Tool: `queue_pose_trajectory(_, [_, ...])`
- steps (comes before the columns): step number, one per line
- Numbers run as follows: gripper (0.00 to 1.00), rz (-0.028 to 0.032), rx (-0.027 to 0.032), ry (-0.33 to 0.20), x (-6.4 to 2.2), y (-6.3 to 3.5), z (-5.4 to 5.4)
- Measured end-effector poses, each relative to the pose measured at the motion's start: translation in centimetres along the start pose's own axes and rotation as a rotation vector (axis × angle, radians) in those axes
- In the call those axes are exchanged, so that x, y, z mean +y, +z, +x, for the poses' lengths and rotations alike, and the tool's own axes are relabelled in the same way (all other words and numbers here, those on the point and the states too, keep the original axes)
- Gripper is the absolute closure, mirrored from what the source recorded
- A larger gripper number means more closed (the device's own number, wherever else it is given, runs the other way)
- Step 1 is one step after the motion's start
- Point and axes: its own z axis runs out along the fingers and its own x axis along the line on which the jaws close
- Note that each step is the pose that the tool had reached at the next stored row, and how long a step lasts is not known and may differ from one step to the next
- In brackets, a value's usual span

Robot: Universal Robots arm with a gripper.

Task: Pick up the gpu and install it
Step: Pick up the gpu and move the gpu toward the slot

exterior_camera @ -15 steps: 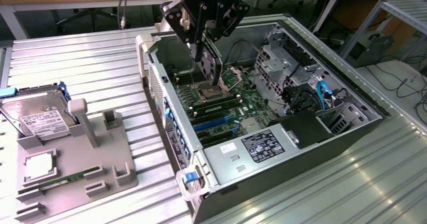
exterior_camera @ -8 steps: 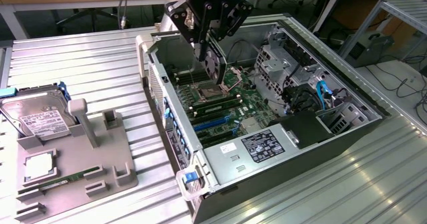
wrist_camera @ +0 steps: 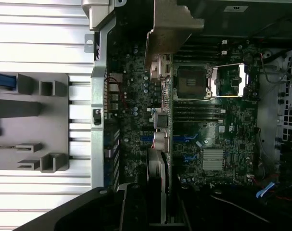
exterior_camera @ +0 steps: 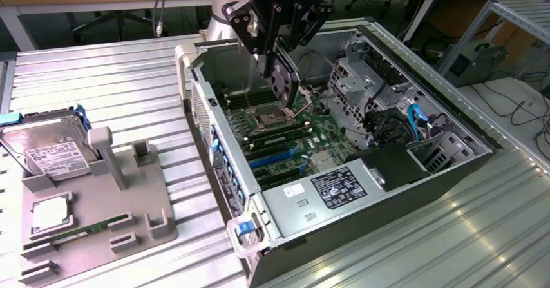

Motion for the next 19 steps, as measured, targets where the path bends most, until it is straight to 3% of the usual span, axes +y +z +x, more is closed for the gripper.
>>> queue_pose_trajectory(19, [0.72,-0.0001,0.0001,-0.005,-0.02,0.11,-1.8])
